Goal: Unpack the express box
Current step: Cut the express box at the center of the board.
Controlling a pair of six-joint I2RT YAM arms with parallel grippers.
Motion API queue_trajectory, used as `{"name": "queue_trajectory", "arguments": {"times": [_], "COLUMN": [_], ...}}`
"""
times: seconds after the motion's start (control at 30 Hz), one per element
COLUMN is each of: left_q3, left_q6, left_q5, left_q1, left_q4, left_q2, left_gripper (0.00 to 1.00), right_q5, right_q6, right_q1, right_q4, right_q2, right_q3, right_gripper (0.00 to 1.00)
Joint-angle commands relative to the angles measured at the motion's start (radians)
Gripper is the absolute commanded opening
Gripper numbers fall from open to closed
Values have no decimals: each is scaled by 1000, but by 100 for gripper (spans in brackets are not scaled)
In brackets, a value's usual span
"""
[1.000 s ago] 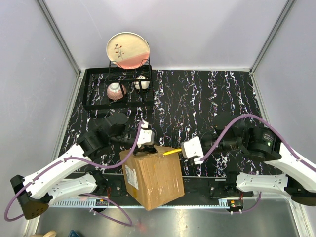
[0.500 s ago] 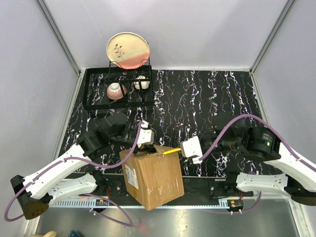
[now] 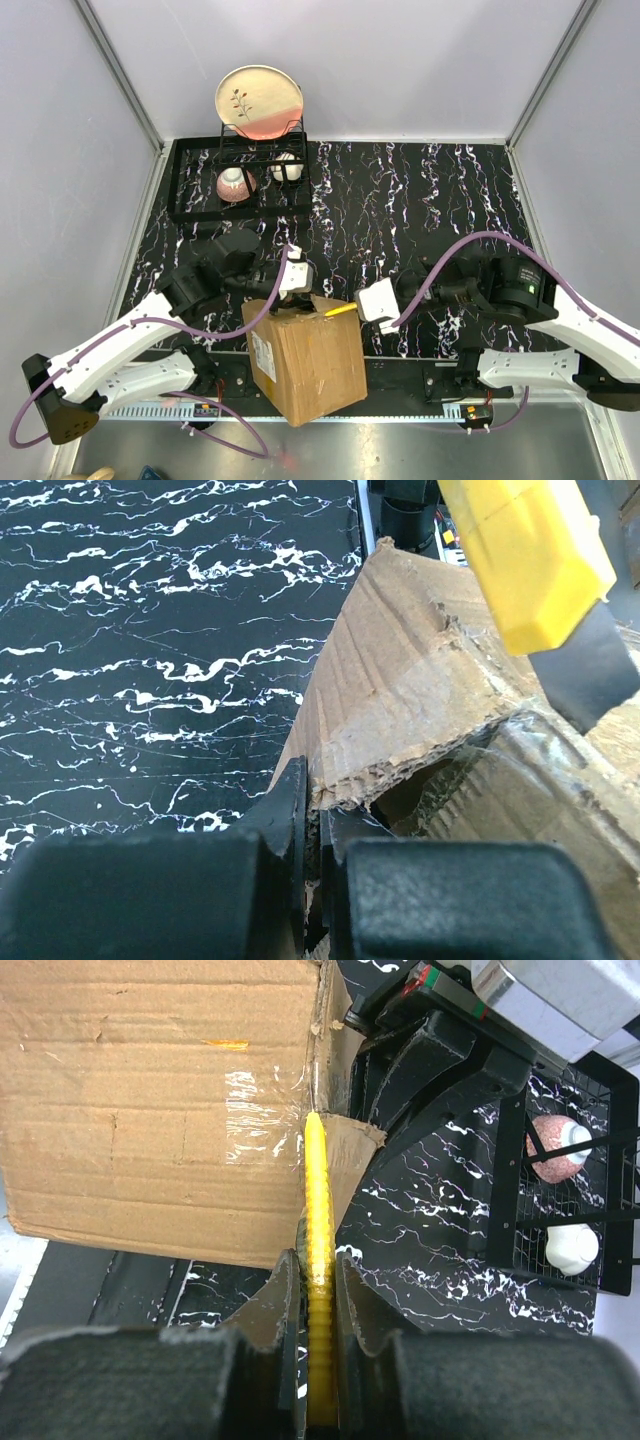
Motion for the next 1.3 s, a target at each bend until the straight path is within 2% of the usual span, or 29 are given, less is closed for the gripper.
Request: {"name": "queue_trajectory", "arguments": {"times": [0.0,0.5,0.87,1.27], "left_q3": [20,-9,-37,-32], "left_q6": [-86,-253,-264,-285], "left_q5": [21,-39,-36,-24], "left_q1": [1,3,10,12], "left_q4": [164,255,284,328], "left_q2": [-6,40,48,51], "left_gripper": [0,0,0,0], "right_q5": [26,126,124,77], "right_q6": [14,32,37,89], "right_q1": [30,154,200,208], "right_q4": [74,229,355,381], "right_q2": [29,57,44,101], "right_q3": [27,-28,-50,-74], "right_gripper": [0,0,0,0]}}
